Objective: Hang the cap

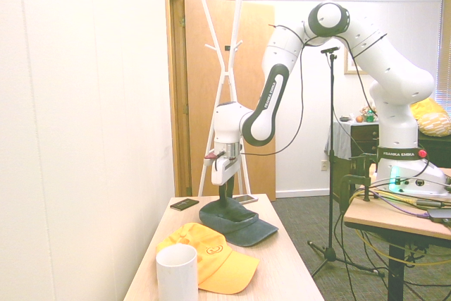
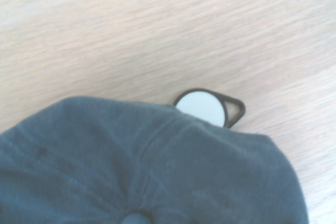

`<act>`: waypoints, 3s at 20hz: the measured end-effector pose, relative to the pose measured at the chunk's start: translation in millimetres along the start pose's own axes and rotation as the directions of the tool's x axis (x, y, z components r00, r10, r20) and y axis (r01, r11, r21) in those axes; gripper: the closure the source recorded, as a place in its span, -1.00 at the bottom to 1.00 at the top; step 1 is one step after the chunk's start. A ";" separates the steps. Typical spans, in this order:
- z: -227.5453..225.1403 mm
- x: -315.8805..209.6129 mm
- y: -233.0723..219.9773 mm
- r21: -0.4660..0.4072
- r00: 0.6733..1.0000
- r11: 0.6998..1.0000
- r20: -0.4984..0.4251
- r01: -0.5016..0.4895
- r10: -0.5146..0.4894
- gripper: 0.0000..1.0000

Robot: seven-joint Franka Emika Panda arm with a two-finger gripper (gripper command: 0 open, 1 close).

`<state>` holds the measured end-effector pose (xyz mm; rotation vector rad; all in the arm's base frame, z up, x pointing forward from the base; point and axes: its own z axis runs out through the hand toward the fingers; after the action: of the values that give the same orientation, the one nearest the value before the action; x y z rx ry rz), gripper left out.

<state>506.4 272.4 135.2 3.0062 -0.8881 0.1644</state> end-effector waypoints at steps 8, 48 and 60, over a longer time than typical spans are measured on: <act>-1.6 5.7 -0.1 0.003 1.000 1.000 -0.007 -0.008 0.008 1.00; -616.2 126.6 164.6 -0.278 0.543 0.909 -0.837 -0.312 -0.069 1.00; -560.5 145.8 168.6 -0.285 0.615 0.908 -0.787 -0.306 -0.040 -1.00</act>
<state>480.8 69.9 702.9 2.0981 -0.8723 1.0638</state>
